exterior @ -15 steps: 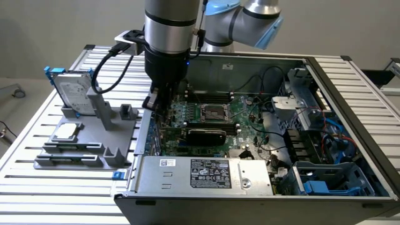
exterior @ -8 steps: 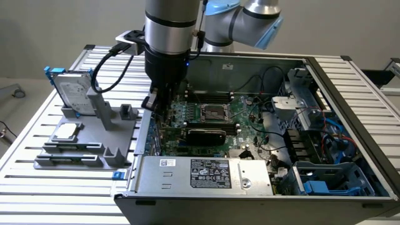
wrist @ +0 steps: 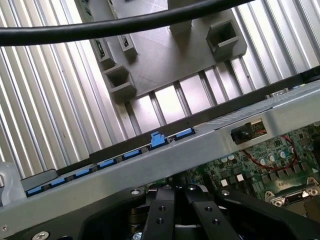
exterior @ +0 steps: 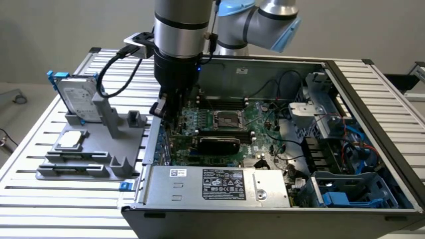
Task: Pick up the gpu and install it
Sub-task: 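Press down on the gpu until it lock into place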
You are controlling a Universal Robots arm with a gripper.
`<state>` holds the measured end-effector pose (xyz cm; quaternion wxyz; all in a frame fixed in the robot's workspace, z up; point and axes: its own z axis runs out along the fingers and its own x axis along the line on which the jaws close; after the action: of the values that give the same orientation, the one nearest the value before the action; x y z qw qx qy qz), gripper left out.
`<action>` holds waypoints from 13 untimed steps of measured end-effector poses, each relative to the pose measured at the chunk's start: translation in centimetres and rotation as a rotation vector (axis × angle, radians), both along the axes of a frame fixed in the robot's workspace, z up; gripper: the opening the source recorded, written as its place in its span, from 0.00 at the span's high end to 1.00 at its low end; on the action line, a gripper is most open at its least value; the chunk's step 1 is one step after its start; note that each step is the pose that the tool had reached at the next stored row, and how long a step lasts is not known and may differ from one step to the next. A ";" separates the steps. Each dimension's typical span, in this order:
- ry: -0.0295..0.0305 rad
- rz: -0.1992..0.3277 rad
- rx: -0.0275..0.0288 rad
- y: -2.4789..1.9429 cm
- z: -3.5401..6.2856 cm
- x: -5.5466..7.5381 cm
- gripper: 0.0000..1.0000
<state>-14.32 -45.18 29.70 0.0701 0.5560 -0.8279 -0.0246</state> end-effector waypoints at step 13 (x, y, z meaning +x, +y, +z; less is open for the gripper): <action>0.0050 -0.009 -0.0010 -0.04 1.45 1.5 0.89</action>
<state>-12.82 -45.21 31.15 0.0723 0.5521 -0.8302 -0.0259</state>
